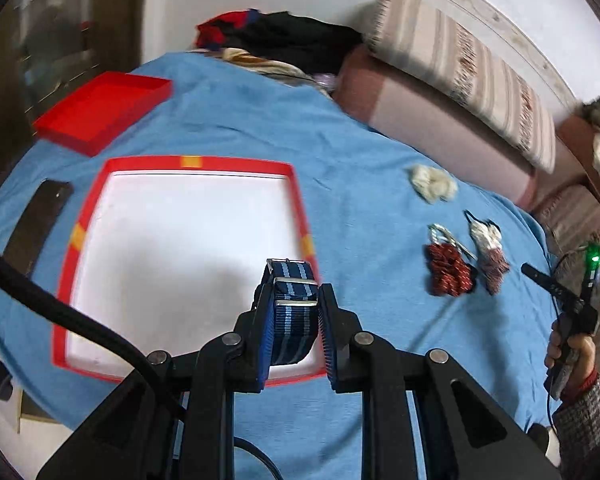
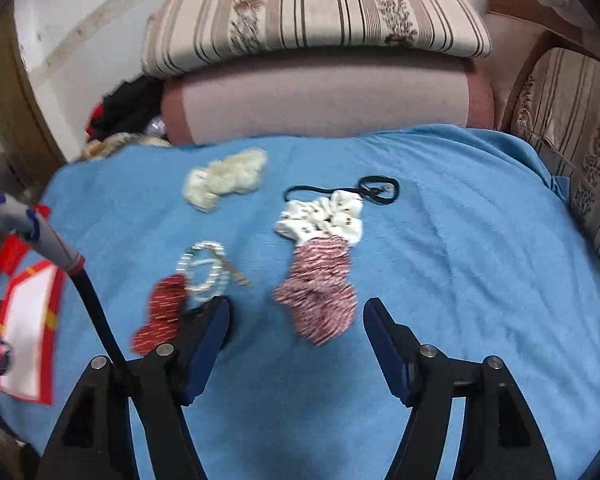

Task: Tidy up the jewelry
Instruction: 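Carry strap and checked scrunchie into the white tray and open both tools, then move both open tools back to the remaining jewelry pile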

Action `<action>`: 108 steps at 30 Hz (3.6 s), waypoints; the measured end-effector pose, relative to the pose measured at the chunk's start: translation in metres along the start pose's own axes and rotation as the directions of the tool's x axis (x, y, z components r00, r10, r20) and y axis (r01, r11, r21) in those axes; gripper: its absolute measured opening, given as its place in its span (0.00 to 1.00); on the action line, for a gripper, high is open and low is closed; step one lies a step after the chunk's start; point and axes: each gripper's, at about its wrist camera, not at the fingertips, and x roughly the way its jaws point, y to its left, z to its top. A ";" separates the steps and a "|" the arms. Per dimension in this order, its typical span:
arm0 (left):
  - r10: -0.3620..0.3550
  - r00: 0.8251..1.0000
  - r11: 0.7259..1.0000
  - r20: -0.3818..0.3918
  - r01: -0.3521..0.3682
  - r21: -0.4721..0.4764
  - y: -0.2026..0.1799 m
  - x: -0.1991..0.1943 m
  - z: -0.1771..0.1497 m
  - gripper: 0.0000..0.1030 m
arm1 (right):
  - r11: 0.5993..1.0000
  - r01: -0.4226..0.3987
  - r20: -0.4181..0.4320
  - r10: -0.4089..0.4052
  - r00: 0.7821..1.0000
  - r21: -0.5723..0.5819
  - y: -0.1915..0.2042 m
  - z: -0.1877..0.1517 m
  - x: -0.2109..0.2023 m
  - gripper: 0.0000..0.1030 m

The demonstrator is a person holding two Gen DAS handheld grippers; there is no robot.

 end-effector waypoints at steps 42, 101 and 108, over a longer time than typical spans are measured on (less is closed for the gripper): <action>0.266 0.962 0.940 -0.066 -0.273 -0.204 0.146 -0.001 -0.017 0.20 | 0.762 -0.606 -0.376 0.506 0.776 -0.227 0.379 -0.097 0.011 0.13; -0.127 0.964 0.976 -0.234 0.164 0.146 -0.208 0.185 -0.001 0.01 | 0.971 -0.191 -0.080 0.204 0.976 0.140 -0.017 -0.068 0.000 0.58; -0.123 0.960 0.986 -0.253 0.147 0.078 -0.151 0.179 -0.008 0.01 | 0.968 -0.228 -0.064 0.235 0.970 0.107 0.011 -0.041 0.019 0.58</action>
